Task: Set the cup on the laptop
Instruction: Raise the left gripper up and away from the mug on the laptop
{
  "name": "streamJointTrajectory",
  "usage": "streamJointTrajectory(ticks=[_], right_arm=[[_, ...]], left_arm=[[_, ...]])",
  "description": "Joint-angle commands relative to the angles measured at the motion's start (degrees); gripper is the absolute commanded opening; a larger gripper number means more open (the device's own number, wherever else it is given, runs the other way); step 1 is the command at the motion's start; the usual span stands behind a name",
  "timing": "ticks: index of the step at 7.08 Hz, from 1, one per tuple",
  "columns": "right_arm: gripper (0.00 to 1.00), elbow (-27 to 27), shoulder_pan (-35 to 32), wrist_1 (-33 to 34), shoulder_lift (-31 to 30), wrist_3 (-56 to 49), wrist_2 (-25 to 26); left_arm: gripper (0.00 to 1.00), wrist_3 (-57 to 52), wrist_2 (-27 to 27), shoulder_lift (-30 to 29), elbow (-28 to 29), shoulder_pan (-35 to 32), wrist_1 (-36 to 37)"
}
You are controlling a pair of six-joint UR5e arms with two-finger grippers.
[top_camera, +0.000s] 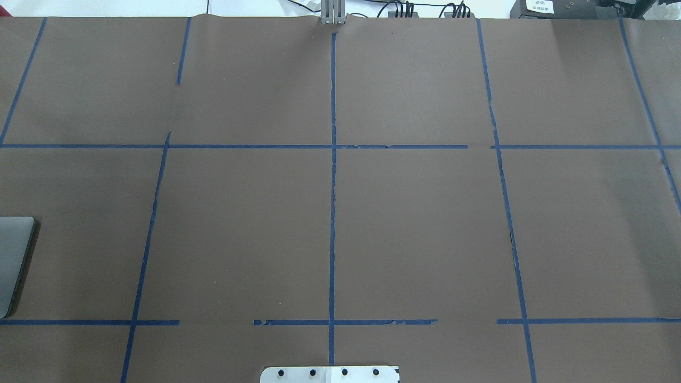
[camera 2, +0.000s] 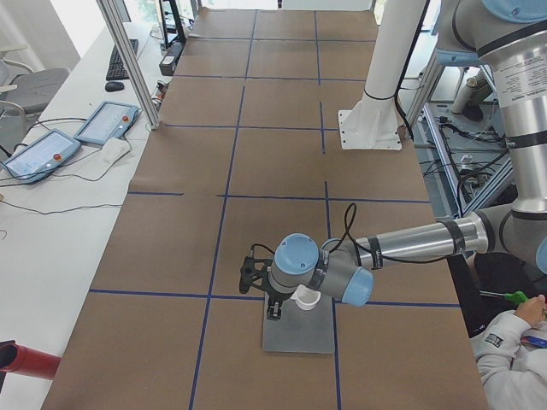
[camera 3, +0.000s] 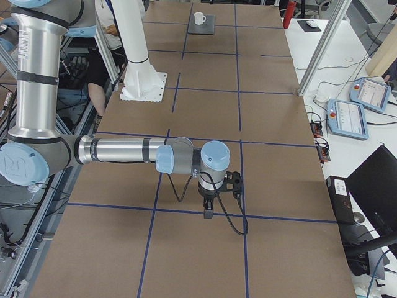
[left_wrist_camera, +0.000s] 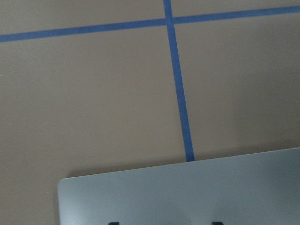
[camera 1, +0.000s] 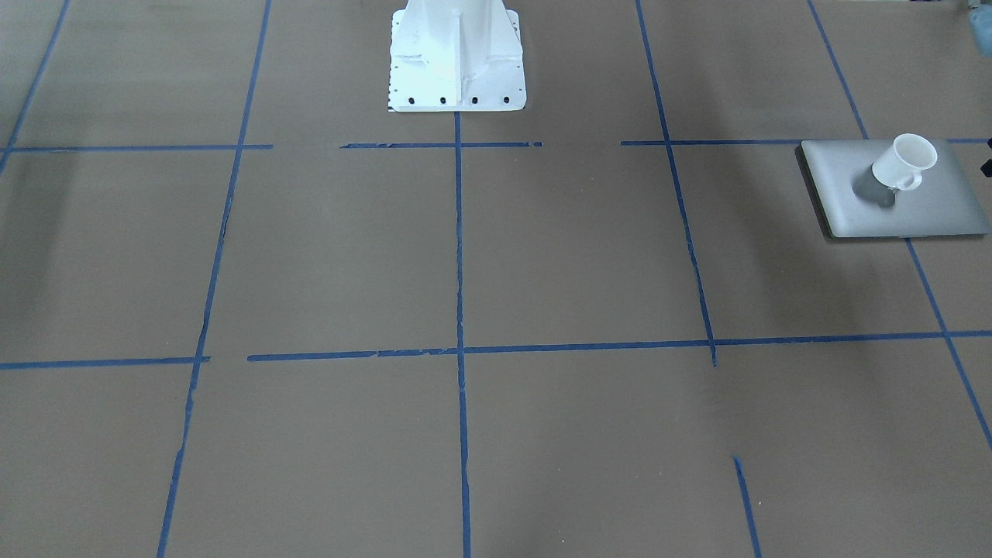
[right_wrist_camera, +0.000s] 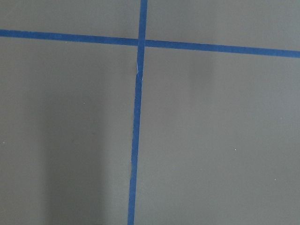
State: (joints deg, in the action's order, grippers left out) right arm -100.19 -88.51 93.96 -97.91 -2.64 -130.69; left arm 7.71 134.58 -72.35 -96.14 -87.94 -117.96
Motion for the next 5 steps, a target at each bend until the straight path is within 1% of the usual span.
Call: streamJointTrajectory(ticks=[1,2,3,4,5], right_arm=[[1.0,0.0,0.0,0.0,-0.08,0.0,0.0],[1.0,0.0,0.0,0.0,-0.08,0.0,0.0],[1.0,0.0,0.0,0.0,0.0,0.0,0.0],[1.0,0.0,0.0,0.0,-0.08,0.0,0.0],[1.0,0.0,0.0,0.0,-0.08,0.0,0.0]], left_arm=[[0.73,-12.49,-0.28,-4.08,-4.4,-7.04,17.43],[0.72,-15.07,-0.29,-6.99,-4.4,-8.03,24.99],[0.73,-14.92,-0.63,-8.67,-4.4,-8.04,28.72],[0.88,-13.35,-3.16,-8.68,-4.49,-7.78,28.58],[1.0,-13.25,-3.79,-8.68,-4.58,-7.6,28.49]])
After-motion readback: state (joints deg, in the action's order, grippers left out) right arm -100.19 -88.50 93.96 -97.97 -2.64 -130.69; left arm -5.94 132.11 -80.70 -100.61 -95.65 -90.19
